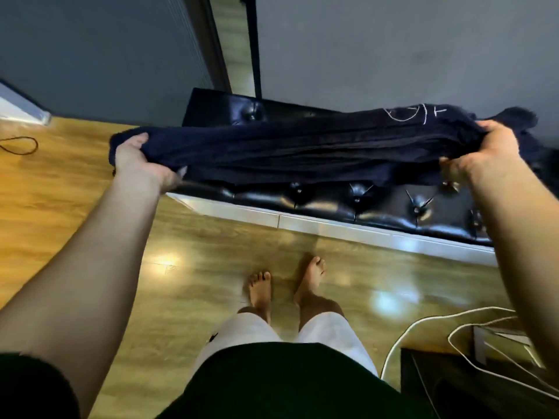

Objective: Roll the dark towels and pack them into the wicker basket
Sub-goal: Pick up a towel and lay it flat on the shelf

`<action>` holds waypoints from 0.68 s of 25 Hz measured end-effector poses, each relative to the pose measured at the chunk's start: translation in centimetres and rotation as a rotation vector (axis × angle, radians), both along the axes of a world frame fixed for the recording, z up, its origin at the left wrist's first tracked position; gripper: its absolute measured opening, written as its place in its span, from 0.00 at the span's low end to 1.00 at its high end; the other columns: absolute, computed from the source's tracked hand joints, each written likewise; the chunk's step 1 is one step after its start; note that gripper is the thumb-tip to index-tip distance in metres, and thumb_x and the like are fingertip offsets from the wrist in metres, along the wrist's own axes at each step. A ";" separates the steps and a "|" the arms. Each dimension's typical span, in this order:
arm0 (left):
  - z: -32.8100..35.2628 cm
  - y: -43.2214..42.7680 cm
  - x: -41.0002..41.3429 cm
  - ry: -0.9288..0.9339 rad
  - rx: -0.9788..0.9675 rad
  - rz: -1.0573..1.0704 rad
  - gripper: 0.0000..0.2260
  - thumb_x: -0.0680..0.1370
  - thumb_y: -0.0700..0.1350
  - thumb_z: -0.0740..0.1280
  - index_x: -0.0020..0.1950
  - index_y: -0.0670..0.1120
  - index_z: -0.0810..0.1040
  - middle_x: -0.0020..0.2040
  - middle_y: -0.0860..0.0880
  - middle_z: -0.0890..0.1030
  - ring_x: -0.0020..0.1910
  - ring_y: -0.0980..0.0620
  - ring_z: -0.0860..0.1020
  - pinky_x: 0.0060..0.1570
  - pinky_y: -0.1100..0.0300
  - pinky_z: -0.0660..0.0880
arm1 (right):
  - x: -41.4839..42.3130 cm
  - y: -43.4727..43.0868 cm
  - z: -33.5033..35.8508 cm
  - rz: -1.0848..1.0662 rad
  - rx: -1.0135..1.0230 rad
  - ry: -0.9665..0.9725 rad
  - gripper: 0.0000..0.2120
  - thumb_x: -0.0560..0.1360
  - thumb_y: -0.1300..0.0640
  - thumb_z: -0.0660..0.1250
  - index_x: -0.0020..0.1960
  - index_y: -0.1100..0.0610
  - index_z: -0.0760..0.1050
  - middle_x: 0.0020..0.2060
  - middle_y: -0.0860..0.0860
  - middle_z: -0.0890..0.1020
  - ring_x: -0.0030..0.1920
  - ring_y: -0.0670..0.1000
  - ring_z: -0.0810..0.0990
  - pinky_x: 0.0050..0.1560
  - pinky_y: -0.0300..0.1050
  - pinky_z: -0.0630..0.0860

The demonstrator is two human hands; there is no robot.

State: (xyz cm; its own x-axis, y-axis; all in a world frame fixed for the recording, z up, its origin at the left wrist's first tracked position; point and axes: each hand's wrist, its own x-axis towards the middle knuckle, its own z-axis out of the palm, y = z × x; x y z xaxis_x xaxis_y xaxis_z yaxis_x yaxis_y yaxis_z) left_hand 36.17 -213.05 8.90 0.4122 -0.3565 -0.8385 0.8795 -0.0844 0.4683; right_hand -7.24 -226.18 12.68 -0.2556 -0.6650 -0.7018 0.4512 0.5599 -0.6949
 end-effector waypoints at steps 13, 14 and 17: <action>11.7 39.5 -6.0 -0.197 0.043 0.713 0.15 0.74 0.51 0.72 0.60 0.52 0.78 0.53 0.50 0.81 0.49 0.47 0.80 0.35 0.51 0.74 | 8.4 14.5 6.1 0.575 0.020 -0.125 0.24 0.66 0.61 0.65 0.61 0.53 0.80 0.48 0.50 0.88 0.40 0.55 0.87 0.45 0.49 0.80; 12.3 43.3 -7.2 -0.200 0.051 0.784 0.14 0.74 0.51 0.73 0.59 0.51 0.78 0.53 0.50 0.81 0.49 0.47 0.80 0.36 0.50 0.74 | 9.8 16.9 6.6 0.636 0.008 -0.139 0.18 0.71 0.61 0.64 0.59 0.53 0.80 0.45 0.50 0.88 0.38 0.55 0.87 0.42 0.50 0.79; 14.3 55.2 -10.6 -0.224 0.032 1.003 0.09 0.75 0.50 0.72 0.52 0.50 0.76 0.51 0.49 0.80 0.47 0.47 0.79 0.39 0.50 0.74 | 15.3 25.9 9.0 0.874 0.005 -0.140 0.10 0.76 0.59 0.61 0.50 0.53 0.79 0.44 0.47 0.85 0.41 0.54 0.83 0.38 0.45 0.75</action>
